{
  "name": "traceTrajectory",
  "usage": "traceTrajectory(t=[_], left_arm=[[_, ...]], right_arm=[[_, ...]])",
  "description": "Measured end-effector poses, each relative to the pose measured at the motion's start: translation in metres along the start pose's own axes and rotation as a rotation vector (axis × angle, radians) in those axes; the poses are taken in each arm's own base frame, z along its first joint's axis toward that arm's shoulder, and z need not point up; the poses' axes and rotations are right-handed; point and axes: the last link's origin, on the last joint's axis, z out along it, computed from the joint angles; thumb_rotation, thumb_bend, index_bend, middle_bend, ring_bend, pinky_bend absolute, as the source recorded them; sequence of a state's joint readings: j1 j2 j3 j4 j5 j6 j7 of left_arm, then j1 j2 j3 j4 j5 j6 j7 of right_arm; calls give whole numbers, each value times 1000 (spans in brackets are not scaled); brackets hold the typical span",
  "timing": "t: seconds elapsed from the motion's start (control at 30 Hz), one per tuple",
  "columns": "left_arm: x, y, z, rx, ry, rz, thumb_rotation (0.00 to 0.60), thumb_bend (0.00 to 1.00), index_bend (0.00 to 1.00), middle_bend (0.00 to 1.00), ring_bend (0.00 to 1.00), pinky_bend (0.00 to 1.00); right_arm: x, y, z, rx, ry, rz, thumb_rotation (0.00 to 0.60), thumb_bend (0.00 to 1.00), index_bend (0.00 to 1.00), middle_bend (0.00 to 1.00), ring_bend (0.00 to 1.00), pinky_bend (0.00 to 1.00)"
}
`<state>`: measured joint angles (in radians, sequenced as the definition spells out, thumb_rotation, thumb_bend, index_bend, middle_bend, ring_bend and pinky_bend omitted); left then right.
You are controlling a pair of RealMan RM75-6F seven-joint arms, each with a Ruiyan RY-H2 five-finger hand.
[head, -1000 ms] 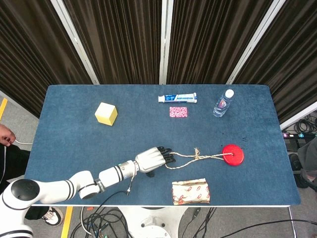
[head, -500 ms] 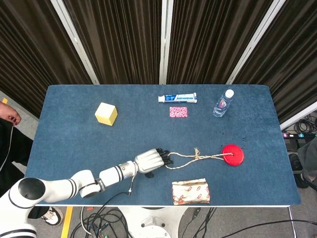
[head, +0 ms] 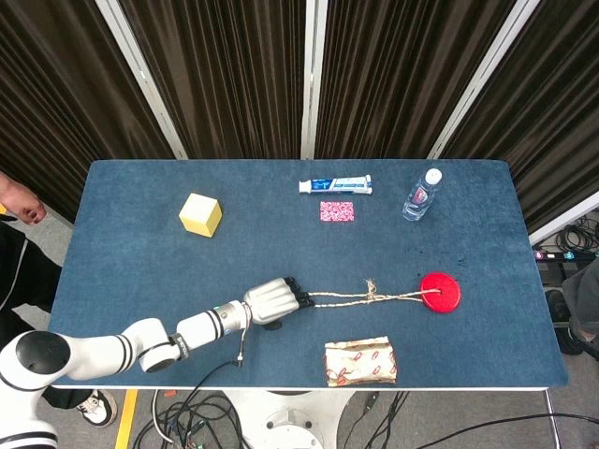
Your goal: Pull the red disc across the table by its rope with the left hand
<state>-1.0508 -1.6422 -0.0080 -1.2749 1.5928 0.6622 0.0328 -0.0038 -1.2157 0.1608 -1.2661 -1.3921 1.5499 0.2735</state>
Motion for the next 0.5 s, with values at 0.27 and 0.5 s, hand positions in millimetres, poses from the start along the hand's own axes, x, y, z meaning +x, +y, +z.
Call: traceTrajectory(t=[0.27, 0.5], left_arm=[[1, -5, -8, 25, -6, 14, 600, 186, 189, 936, 550, 265], [4, -7, -10, 40, 20, 22, 600, 332, 247, 997, 699, 320]], right_arm=[[-1, 0, 1, -2, -4, 0, 600, 278, 0, 0, 0, 0], [-2, -1, 2, -4, -5, 1, 600, 286, 0, 0, 0, 0]])
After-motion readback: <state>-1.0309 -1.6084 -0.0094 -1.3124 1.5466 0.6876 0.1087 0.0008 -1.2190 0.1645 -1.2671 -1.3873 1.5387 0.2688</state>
